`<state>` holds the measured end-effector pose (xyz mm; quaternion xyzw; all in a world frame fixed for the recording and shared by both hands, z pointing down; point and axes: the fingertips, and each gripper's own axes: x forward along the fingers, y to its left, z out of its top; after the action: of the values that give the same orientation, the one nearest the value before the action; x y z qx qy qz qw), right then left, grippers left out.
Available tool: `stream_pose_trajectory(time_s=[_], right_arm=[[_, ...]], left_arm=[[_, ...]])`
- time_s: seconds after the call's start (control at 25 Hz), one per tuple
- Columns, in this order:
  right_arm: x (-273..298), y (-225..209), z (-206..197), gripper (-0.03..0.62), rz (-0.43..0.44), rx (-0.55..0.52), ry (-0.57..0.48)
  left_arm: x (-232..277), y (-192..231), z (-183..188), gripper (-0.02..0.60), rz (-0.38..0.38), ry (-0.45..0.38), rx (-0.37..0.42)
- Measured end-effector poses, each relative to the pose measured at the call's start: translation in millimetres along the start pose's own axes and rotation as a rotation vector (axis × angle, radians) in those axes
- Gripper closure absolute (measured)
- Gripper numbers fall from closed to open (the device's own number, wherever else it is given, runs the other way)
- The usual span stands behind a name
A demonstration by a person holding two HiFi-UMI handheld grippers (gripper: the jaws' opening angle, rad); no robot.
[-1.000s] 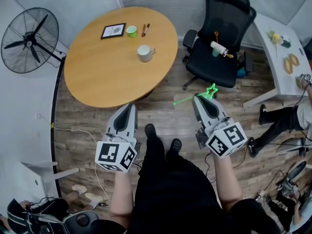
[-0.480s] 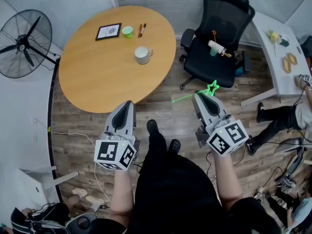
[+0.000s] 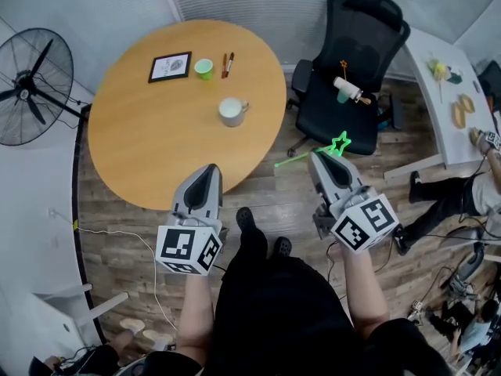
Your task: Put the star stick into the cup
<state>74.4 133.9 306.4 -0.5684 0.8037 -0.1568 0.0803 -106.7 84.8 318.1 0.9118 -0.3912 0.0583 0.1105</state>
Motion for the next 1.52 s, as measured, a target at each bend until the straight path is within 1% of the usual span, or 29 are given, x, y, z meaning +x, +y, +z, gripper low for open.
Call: stream_pose_trajectory(time_s=[0.24, 0.48, 0.72, 1.0, 1.12, 1.24, 1.52], right_arm=[[43, -3, 9, 0.568, -0.028, -0.003, -0.006], [75, 0, 7, 0.568, -0.046, -0.008, -0.006], [96, 6, 0, 0.568, -0.056, -0.004, -0.006], [113, 6, -1, 0.568, -0.054, 0.011, 0.004], [119, -1, -4, 0.568, -0.048, 0.018, 0.013], [129, -9, -4, 0.568, -0.033, 0.024, 0.025], [173, -32, 4, 0.568, 0.04, 0.036, 0.05]], left_arm=[[29, 33, 11, 0.583, -0.036, 0.003, -0.002], [46, 60, 10, 0.583, -0.071, 0.014, -0.006], [55, 80, 5, 0.583, -0.09, 0.026, -0.01], [63, 88, 3, 0.583, -0.102, 0.048, -0.013], [68, 90, 0, 0.583, -0.094, 0.058, -0.017], [76, 96, -1, 0.583, -0.069, 0.06, -0.026], [102, 113, 9, 0.583, 0.007, 0.059, -0.034]])
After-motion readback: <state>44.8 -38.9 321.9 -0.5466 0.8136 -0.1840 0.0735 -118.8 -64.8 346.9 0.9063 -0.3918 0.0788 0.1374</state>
